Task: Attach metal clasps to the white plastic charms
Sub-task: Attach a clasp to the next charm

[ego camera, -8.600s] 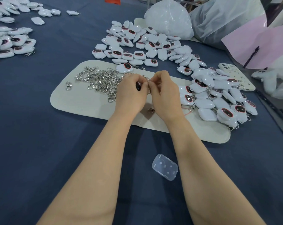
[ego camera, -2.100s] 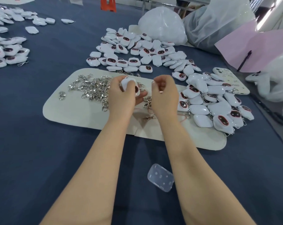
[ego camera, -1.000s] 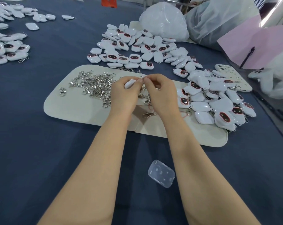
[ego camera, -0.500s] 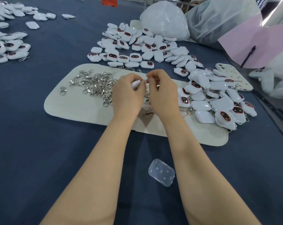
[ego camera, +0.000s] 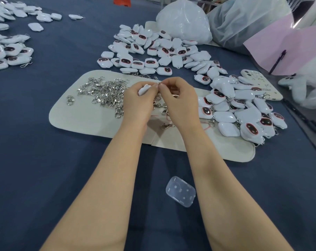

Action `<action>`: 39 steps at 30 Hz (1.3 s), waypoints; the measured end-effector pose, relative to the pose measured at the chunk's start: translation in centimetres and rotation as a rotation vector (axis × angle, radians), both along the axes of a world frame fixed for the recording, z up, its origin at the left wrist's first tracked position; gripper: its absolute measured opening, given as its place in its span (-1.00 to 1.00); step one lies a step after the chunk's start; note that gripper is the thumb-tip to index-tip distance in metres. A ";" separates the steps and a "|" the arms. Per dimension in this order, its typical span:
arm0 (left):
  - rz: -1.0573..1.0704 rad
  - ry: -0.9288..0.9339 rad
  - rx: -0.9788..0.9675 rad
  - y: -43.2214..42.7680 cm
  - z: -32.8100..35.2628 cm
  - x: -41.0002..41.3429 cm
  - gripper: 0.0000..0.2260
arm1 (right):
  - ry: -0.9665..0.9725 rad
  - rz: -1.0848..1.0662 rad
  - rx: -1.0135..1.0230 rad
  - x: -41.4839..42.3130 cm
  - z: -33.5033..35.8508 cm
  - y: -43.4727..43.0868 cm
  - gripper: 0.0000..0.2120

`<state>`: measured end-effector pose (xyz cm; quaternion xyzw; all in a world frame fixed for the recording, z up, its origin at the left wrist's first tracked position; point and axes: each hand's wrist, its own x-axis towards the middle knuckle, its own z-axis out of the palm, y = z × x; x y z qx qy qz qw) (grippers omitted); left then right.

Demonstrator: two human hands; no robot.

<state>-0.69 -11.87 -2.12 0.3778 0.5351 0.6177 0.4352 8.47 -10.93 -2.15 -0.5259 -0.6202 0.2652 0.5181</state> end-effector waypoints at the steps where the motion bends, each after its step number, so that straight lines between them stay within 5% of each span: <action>1: -0.002 0.025 0.005 0.0 0.0 0.0 -0.88 | -0.013 -0.003 0.004 0.0 -0.1 0.0 -0.94; 7: 0.030 0.415 0.081 0.0 -0.4 0.2 -0.92 | -0.159 -0.075 0.084 0.1 -0.4 0.1 -0.90; 12: 0.086 0.542 0.123 -0.1 -0.4 0.2 -0.94 | -0.136 -0.095 0.082 0.0 -0.5 0.0 -0.90; 39: 0.136 0.748 0.194 -0.1 -0.8 0.1 -0.89 | -0.232 -0.086 0.134 0.1 -0.8 0.0 -0.91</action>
